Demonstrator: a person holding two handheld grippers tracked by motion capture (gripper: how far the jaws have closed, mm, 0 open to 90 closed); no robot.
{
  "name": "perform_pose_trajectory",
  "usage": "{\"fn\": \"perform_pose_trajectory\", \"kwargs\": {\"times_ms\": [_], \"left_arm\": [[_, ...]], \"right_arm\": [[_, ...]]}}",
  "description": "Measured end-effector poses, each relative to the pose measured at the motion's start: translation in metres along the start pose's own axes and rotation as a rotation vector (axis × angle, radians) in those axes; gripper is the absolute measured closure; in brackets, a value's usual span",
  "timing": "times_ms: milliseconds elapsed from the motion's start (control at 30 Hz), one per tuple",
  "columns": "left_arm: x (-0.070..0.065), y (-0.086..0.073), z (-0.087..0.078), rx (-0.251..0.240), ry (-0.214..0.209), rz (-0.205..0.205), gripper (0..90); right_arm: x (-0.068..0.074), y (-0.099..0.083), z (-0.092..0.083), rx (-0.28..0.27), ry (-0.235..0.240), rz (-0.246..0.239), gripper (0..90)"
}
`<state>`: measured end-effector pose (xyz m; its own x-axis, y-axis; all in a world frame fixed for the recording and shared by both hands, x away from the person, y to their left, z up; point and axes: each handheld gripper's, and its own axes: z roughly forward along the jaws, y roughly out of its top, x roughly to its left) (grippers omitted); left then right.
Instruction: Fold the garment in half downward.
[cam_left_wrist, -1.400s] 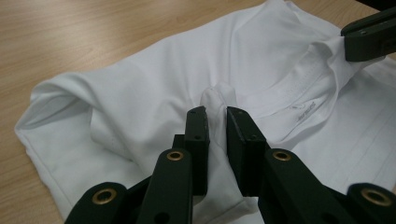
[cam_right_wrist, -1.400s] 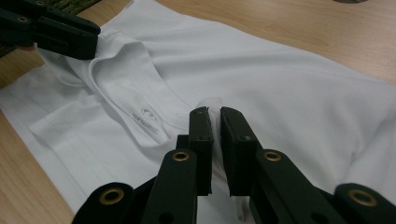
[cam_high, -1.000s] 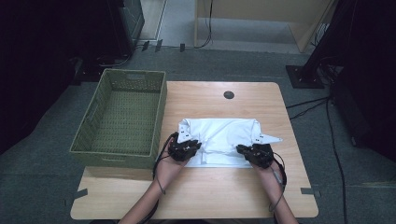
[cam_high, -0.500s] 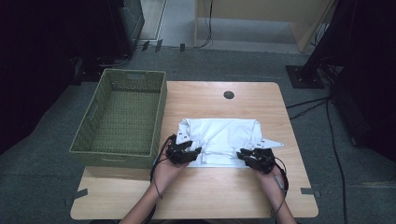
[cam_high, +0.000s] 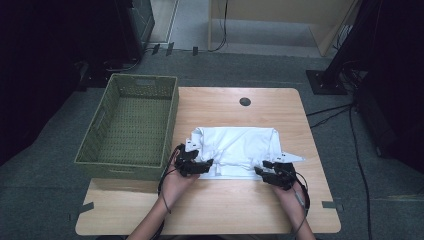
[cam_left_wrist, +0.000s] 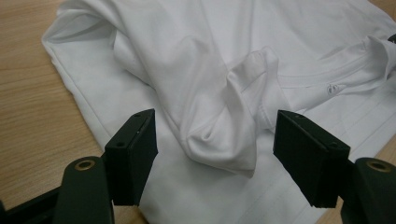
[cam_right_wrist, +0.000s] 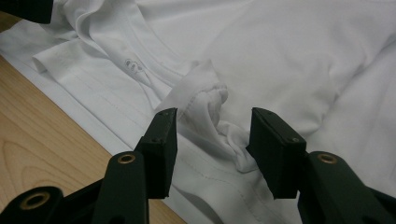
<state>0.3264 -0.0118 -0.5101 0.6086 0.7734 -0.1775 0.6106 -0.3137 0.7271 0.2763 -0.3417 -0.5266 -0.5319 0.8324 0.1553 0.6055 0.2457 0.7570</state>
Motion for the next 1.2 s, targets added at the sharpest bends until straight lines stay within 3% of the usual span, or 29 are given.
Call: {"fn": "perform_pose_trajectory", "kwargs": {"times_ms": [333, 533, 700, 900, 1033, 1167, 1200], "left_arm": [[0.001, 0.0, 0.001, -0.001, 0.006, 0.006, 29.8], [-0.001, 0.0, 0.003, 0.005, 0.014, 0.006, 28.9], [-0.001, 0.001, 0.004, 0.015, -0.014, 0.002, 27.3], [0.0, 0.001, 0.005, 0.009, -0.023, 0.028, 27.3], [0.002, 0.004, 0.008, 0.008, -0.047, 0.016, 20.0], [0.004, 0.007, 0.01, -0.001, -0.028, 0.011, 19.8], [0.004, 0.008, 0.012, -0.009, -0.024, 0.005, 15.3]], "right_arm": [[-0.001, -0.005, 0.001, -0.023, -0.047, -0.05, 47.5], [-0.004, -0.005, -0.001, -0.023, -0.067, -0.023, 45.3], [-0.006, -0.007, -0.003, -0.026, -0.081, -0.007, 43.6], [-0.007, -0.011, -0.008, -0.034, -0.094, 0.014, 42.0], [-0.008, -0.011, -0.008, -0.035, -0.094, 0.022, 42.0], [-0.007, -0.012, -0.008, -0.033, -0.109, 0.017, 42.0], [-0.008, -0.012, -0.009, -0.034, -0.111, 0.017, 42.0]]}}
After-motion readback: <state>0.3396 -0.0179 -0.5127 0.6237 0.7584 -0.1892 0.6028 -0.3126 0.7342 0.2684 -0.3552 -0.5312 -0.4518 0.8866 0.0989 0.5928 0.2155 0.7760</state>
